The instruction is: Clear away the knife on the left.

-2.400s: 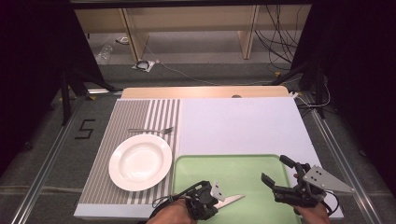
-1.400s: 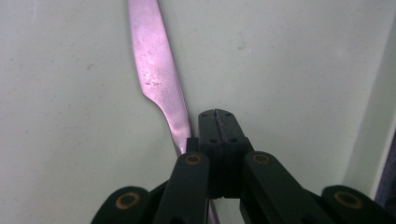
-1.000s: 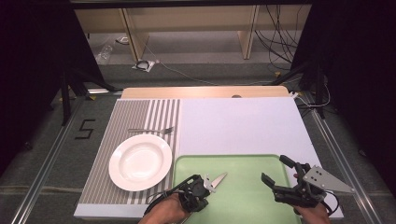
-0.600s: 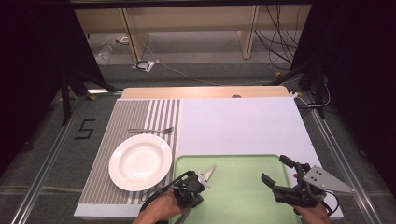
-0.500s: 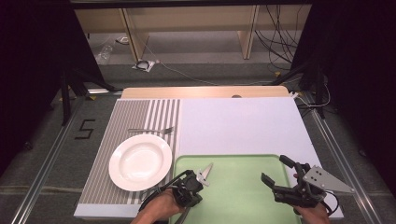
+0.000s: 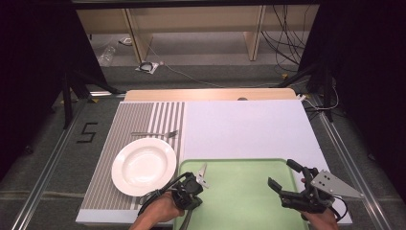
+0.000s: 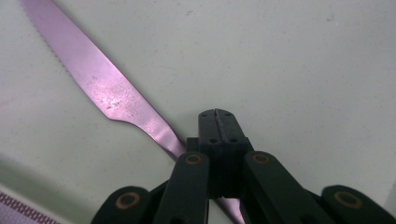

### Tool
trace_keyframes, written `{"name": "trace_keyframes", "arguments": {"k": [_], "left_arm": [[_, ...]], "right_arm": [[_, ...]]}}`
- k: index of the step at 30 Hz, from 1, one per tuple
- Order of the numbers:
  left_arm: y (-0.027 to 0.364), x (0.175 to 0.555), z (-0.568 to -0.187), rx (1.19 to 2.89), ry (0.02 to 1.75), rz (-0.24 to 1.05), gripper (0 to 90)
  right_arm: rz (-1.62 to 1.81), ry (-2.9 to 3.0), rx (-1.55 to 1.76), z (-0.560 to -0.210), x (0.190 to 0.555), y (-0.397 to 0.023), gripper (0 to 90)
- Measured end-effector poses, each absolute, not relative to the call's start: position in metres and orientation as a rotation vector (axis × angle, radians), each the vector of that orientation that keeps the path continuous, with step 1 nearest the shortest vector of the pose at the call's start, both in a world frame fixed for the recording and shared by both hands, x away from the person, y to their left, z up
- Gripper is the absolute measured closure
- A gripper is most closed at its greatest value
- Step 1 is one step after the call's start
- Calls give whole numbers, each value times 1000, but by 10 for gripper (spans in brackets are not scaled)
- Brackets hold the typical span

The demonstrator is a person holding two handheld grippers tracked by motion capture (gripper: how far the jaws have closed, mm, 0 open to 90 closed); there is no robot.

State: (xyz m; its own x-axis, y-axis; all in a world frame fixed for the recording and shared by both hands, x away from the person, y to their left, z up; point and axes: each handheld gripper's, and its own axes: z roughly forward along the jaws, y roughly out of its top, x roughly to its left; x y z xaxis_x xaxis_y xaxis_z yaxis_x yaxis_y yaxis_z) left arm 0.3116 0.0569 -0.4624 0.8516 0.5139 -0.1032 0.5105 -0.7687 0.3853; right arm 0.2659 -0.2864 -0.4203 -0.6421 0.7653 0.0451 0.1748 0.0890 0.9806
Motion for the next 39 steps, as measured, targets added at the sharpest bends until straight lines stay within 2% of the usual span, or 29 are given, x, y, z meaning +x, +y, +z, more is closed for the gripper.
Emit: {"name": "trace_keyframes", "arguments": {"k": [39], "left_arm": [[84, 319, -460, 2624, 850, -10, 894]], "right_arm": [[1585, 1889, 921, -420, 265, -287, 130]]}}
